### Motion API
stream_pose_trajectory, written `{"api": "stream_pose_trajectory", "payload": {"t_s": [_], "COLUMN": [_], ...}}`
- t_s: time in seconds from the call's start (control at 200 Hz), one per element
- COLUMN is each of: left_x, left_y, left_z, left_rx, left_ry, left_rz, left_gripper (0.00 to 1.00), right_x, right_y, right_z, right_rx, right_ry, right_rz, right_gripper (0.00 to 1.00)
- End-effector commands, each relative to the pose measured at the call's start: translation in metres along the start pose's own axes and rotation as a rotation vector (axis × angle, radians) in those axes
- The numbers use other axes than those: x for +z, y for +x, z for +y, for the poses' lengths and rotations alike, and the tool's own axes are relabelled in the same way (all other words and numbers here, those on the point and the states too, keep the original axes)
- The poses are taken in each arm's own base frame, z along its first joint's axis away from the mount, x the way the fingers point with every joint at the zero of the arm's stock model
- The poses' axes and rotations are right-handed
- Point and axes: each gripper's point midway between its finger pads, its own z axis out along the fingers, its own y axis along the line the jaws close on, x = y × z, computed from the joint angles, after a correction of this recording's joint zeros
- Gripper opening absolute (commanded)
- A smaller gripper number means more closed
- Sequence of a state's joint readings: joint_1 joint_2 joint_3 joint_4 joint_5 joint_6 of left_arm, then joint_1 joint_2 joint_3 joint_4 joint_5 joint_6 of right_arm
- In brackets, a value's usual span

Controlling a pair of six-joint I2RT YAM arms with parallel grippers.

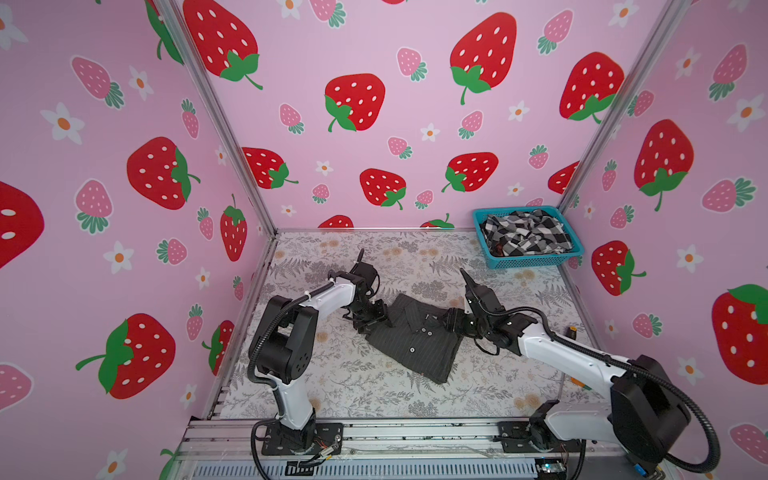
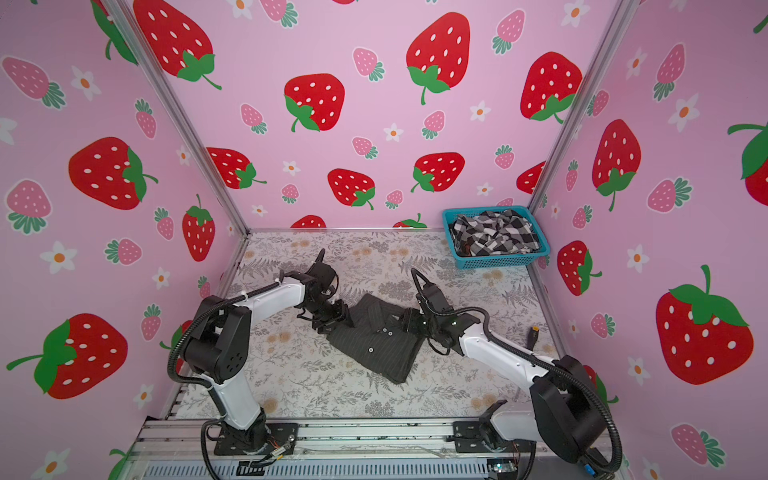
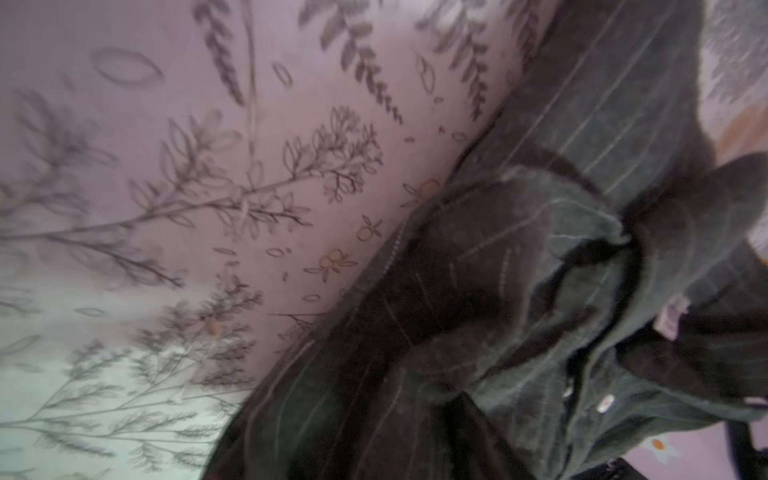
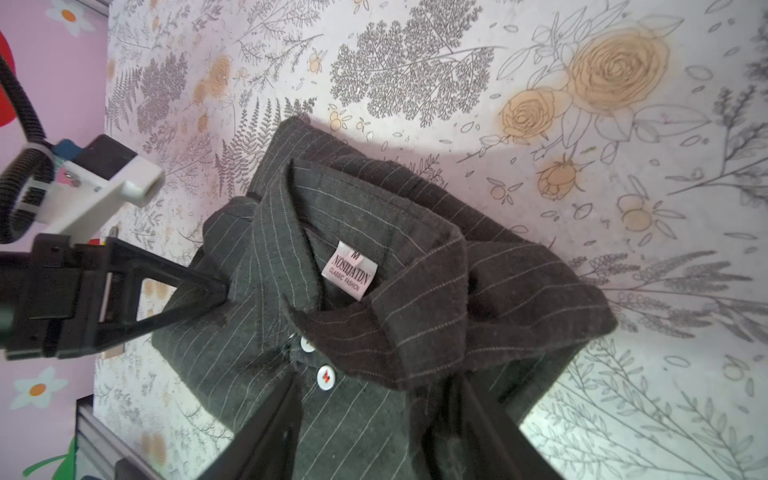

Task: Fold and stack the long sleeve shirts
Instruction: 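Pull the shirt sides apart with both grippers to straighten it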

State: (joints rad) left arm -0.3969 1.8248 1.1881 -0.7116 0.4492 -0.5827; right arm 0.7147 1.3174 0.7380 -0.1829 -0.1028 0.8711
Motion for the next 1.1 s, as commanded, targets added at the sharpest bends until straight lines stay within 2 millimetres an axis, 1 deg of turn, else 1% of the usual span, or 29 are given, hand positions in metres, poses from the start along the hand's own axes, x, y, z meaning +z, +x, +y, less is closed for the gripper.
{"api": "stream_pose_trajectory", "payload": {"t_s": [0.0,0.02,0.05,0.12,0.175,0.225,0.28,0.31,0.325,0.345,0.355,0.415,0.435,0.47,0.51,0.52,0.54,0.61,0.65,0.705,0.765,0.805,0.845,0.87,0.95,1.01,1.066,1.081,1.096], "left_x": [0.001,0.001,0.002,0.002,0.002,0.003,0.002,0.003,0.002,0.003,0.003,-0.001,-0.005,-0.012,-0.026,-0.029,-0.037,-0.066,-0.081,-0.094,-0.097,-0.093,-0.085,-0.078,-0.053,-0.037,-0.021,-0.018,-0.014], "left_y": [0.013,0.013,0.014,0.015,0.018,0.022,0.026,0.028,0.030,0.031,0.032,0.032,0.031,0.030,0.026,0.026,0.024,0.019,0.017,0.020,0.028,0.035,0.042,0.045,0.051,0.051,0.049,0.049,0.048], "left_z": [-0.005,-0.004,-0.003,0.000,0.005,0.010,0.019,0.023,0.024,0.025,0.026,0.023,0.021,0.016,0.008,0.006,0.002,-0.012,-0.018,-0.029,-0.046,-0.056,-0.061,-0.062,-0.059,-0.055,-0.047,-0.045,-0.043], "left_rx": [-0.018,-0.023,-0.033,-0.047,-0.063,-0.072,-0.086,-0.092,-0.096,-0.101,-0.103,-0.103,-0.102,-0.094,-0.084,-0.081,-0.075,-0.050,-0.030,0.003,0.045,0.069,0.083,0.082,0.056,0.037,0.016,0.010,0.006], "left_ry": [0.040,0.038,0.034,0.025,0.010,-0.010,-0.044,-0.050,-0.051,-0.052,-0.053,-0.048,-0.046,-0.039,-0.030,-0.028,-0.026,-0.022,-0.033,-0.036,-0.011,0.003,0.013,0.018,0.041,0.052,0.044,0.040,0.036], "left_rz": [0.029,0.026,0.023,0.014,0.012,0.012,0.002,-0.005,-0.007,-0.009,-0.009,-0.015,-0.022,-0.036,-0.068,-0.075,-0.097,-0.166,-0.200,-0.219,-0.212,-0.192,-0.159,-0.134,-0.071,-0.045,-0.015,-0.005,0.000], "left_gripper": [0.44,0.43,0.40,0.29,0.25,0.22,0.21,0.21,0.21,0.25,0.29,0.49,0.53,0.57,0.59,0.60,0.61,0.66,0.65,0.60,0.48,0.42,0.37,0.32,0.21,0.14,0.07,0.02,0.00], "right_x": [0.019,0.023,0.029,0.041,0.050,0.057,0.065,0.069,0.069,0.070,0.070,0.065,0.062,0.056,0.047,0.045,0.040,0.021,0.012,0.001,-0.004,-0.003,0.001,0.004,0.014,0.025,0.036,0.040,0.042], "right_y": [0.044,0.045,0.045,0.035,0.018,0.001,-0.018,-0.030,-0.031,-0.035,-0.035,-0.046,-0.049,-0.054,-0.059,-0.060,-0.064,-0.073,-0.077,-0.081,-0.076,-0.068,-0.056,-0.047,-0.017,0.008,0.029,0.033,0.037], "right_z": [-0.029,-0.031,-0.034,-0.041,-0.044,-0.045,-0.043,-0.039,-0.040,-0.040,-0.040,-0.031,-0.028,-0.023,-0.016,-0.016,-0.012,-0.004,0.001,0.015,0.031,0.041,0.051,0.056,0.074,0.075,0.065,0.063,0.059], "right_rx": [0.036,0.029,0.016,-0.014,-0.045,-0.072,-0.111,-0.137,-0.149,-0.164,-0.170,-0.204,-0.213,-0.227,-0.245,-0.248,-0.257,-0.284,-0.297,-0.313,-0.313,-0.304,-0.289,-0.277,-0.242,-0.204,-0.152,-0.140,-0.127], "right_ry": [0.079,0.090,0.109,0.159,0.196,0.226,0.250,0.250,0.267,0.279,0.284,0.274,0.267,0.252,0.236,0.238,0.236,0.242,0.248,0.228,0.194,0.161,0.121,0.097,0.013,-0.020,-0.037,-0.043,-0.042], "right_rz": [0.169,0.180,0.191,0.195,0.176,0.163,0.151,0.135,0.148,0.149,0.152,0.135,0.126,0.108,0.088,0.084,0.072,0.049,0.039,0.019,0.023,0.041,0.068,0.086,0.127,0.172,0.222,0.230,0.239], "right_gripper": [0.54,0.52,0.47,0.39,0.34,0.33,0.32,0.32,0.32,0.32,0.32,0.41,0.44,0.49,0.51,0.54,0.58,0.64,0.65,0.63,0.57,0.52,0.45,0.42,0.36,0.34,0.31,0.30,0.30]}}
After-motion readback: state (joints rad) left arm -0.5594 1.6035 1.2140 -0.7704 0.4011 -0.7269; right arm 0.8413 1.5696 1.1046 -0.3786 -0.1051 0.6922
